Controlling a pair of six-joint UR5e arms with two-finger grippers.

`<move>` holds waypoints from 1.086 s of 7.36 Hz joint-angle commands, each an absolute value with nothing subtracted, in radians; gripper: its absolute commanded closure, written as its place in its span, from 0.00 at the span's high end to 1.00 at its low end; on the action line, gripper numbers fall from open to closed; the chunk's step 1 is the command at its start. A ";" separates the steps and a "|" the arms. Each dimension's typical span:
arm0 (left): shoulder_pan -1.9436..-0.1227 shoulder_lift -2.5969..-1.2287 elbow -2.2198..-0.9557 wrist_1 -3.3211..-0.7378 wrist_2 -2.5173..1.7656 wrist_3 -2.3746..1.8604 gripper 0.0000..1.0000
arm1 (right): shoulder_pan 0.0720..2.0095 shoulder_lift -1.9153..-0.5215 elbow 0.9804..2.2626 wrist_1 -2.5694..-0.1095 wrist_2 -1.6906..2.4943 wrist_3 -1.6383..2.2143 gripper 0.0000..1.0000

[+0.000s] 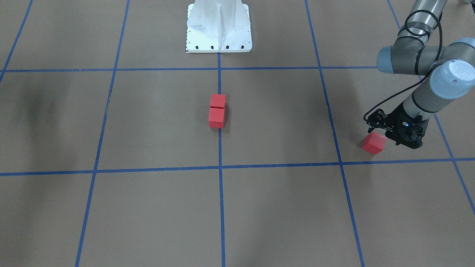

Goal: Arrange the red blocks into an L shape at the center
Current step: 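Grasp the remaining red cube with the left gripper and lift it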

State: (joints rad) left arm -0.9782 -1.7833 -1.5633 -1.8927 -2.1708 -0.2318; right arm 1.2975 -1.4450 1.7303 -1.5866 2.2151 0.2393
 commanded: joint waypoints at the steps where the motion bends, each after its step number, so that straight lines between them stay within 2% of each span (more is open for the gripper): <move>1: -0.950 -1.784 -1.508 -1.978 -2.171 -0.267 0.99 | 1.298 -1.445 1.730 -1.586 2.215 0.239 0.99; 2: -0.950 -1.786 -1.482 -2.008 -2.171 -0.267 0.99 | 1.298 -1.445 1.730 -1.586 2.215 0.239 0.99; 3: -0.950 -1.793 -1.483 -2.006 -2.172 -0.270 0.88 | 1.298 -1.445 1.730 -1.586 2.215 0.239 0.99; 6: -0.951 -1.792 -1.489 -1.996 -2.235 -0.273 0.25 | 1.298 -1.443 1.730 -1.586 2.215 0.239 0.99; 7: -0.951 -1.793 -1.502 -1.997 -2.237 -0.272 0.07 | 1.298 -1.443 1.730 -1.586 2.215 0.238 0.99; 8: -0.956 -1.802 -1.538 -1.993 -2.234 -0.273 0.00 | 1.296 -1.443 1.730 -1.586 2.217 0.239 0.99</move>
